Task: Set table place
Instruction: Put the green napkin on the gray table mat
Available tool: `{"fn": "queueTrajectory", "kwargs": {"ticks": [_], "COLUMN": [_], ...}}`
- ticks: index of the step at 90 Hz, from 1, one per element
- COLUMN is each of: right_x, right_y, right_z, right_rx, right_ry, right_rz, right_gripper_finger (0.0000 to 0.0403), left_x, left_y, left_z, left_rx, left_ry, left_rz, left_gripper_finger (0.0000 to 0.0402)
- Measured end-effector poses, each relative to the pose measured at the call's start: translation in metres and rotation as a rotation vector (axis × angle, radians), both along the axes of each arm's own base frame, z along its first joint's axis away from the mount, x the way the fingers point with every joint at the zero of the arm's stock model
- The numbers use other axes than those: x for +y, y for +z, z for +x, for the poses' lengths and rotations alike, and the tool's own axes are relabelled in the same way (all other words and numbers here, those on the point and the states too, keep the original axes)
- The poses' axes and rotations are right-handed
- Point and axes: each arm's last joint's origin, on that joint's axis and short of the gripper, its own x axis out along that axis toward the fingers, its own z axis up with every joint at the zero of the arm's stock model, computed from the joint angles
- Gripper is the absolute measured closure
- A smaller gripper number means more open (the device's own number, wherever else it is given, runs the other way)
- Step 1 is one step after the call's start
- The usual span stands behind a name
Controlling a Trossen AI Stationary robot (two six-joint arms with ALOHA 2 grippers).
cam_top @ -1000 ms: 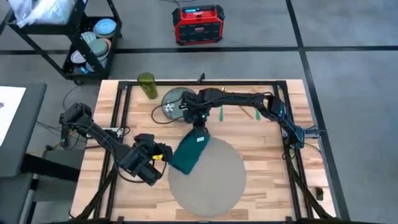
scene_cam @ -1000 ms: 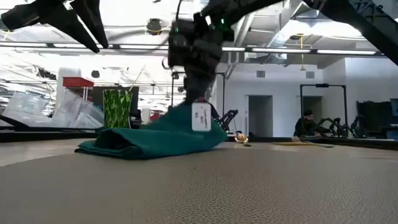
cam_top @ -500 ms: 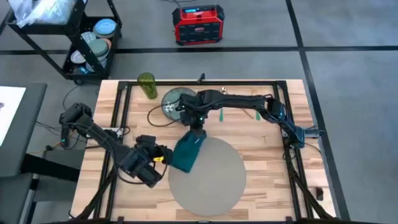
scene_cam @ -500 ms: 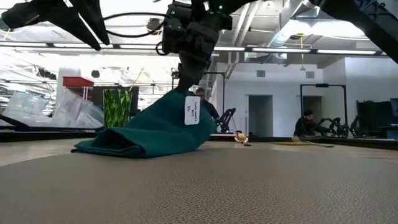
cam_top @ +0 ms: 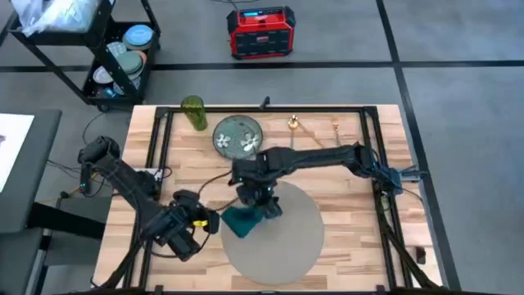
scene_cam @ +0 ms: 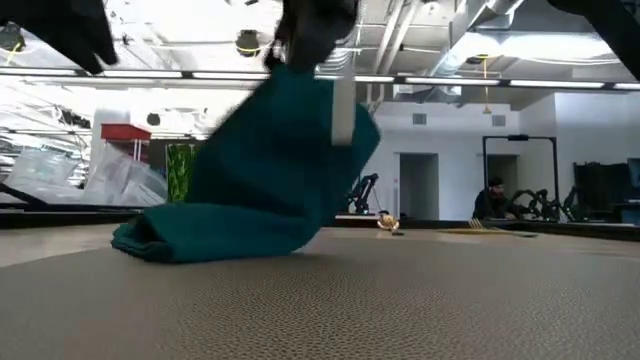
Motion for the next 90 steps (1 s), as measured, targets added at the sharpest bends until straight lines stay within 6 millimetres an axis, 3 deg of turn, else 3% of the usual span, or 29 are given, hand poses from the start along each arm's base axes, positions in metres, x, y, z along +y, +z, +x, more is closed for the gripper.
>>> {"fn": "queueTrajectory", "kwargs": {"ticks": [10, 19, 44, 63, 76, 90], "right_x": [0.007, 0.015, 0.054, 0.08, 0.069, 0.034], "right_y": [0.026, 0.035, 0.039, 0.044, 0.048, 0.056], "right_z": [-0.004, -0.007, -0.019, -0.027, -0.034, -0.03], "right_rx": [-0.059, -0.094, -0.036, -0.057, -0.036, -0.092], "right_ry": [-0.004, -0.029, -0.063, -0.02, 0.02, 0.049], "right_rz": [-0.062, -0.046, -0.018, -0.022, -0.062, -0.094], "right_gripper_finger": [0.0403, 0.0403, 0.0403, 0.0403, 0.0403, 0.0403], "left_x": [-0.005, -0.01, -0.04, -0.066, -0.082, -0.085], "left_y": [-0.001, -0.005, -0.038, -0.067, -0.077, -0.084], "left_z": [-0.005, -0.006, -0.013, -0.01, 0.002, 0.012], "left_rx": [-0.008, -0.003, 0.153, 0.13, 0.042, -0.012], "left_ry": [-0.005, -0.009, -0.028, -0.019, -0.028, -0.01], "left_rz": [-0.012, -0.009, -0.042, -0.09, -0.192, -0.208], "left_gripper_finger": [0.034, 0.0341, 0.0341, 0.0341, 0.0341, 0.0341]}}
